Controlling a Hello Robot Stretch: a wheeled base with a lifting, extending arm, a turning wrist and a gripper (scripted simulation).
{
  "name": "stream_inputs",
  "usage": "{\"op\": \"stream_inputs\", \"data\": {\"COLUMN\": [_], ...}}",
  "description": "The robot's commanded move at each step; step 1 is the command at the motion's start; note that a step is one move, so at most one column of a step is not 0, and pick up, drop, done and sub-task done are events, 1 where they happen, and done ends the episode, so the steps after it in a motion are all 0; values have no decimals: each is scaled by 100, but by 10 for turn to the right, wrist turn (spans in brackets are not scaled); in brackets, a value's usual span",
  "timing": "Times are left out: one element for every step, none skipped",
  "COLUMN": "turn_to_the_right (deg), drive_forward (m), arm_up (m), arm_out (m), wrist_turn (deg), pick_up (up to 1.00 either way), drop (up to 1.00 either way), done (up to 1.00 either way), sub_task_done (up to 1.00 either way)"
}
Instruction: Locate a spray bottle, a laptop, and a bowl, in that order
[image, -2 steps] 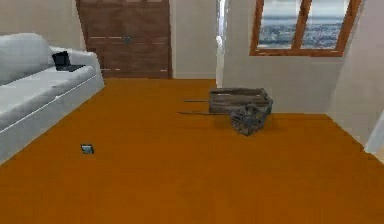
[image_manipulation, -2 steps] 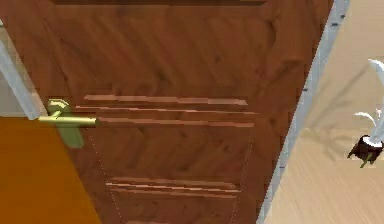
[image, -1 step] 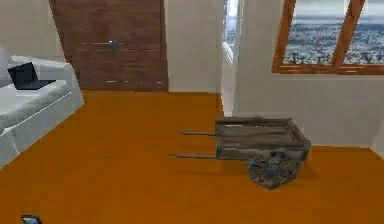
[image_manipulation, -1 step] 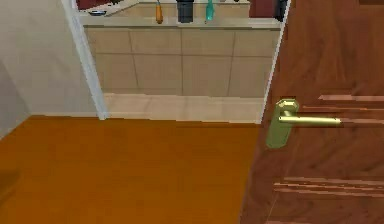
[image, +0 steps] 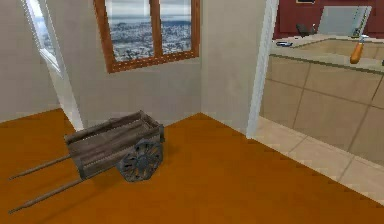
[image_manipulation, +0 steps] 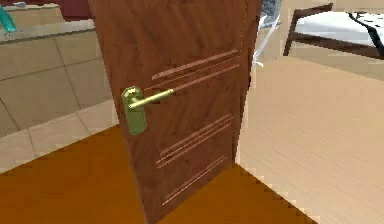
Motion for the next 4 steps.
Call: {"op": "stream_inputs", "data": {"turn_to_the_right": [60, 0, 390, 0], "drive_forward": [0, 45, 0, 70], "arm_up": [0, 0, 0, 0], "arm_out": [0, 0, 0, 0], "wrist_turn": [0, 0, 0, 0], "pick_up": [0, 0, 0, 0], "drop": [0, 0, 0, 0], "done": [0, 0, 0, 0], "sub_task_done": [0, 0, 0, 0]}}
